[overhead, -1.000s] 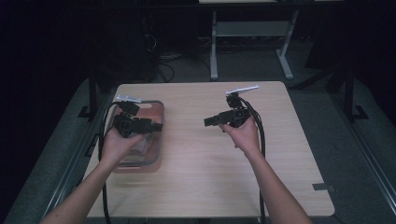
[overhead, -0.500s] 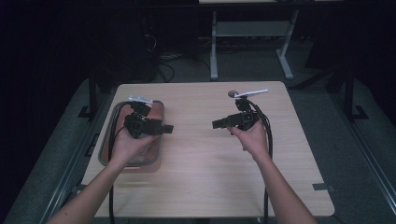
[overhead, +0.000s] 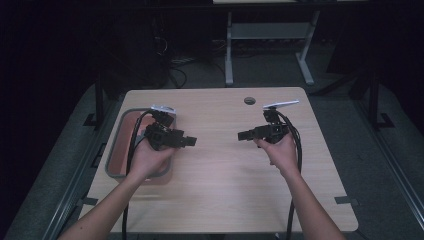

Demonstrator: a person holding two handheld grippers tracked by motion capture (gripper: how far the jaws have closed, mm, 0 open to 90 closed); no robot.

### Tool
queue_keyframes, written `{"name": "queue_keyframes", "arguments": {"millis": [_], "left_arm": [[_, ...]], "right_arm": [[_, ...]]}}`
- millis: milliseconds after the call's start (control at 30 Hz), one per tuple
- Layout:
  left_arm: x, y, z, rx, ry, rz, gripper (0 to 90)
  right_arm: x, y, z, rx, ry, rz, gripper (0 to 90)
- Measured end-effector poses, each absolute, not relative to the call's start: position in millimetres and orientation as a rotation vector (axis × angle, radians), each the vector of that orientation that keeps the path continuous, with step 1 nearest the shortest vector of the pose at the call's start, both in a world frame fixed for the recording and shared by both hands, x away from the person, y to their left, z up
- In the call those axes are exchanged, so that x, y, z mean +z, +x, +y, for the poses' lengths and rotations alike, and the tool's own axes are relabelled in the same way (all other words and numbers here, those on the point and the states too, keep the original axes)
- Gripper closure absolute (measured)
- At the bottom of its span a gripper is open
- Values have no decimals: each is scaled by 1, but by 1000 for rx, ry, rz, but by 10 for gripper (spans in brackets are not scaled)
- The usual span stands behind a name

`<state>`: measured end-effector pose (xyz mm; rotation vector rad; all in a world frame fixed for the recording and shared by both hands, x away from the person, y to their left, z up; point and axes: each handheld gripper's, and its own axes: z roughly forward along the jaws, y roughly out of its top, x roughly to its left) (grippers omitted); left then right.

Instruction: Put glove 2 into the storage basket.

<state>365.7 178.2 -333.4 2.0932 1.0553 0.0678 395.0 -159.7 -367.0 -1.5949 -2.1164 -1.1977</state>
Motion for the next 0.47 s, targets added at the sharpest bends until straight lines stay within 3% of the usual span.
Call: {"name": "queue_keyframes", "arguments": {"millis": [467], "left_arm": [[-339, 357, 147, 27, 2132, 981, 318]], "right_arm": [[-377, 382, -195, -1201, -1677, -2073, 491]]}}
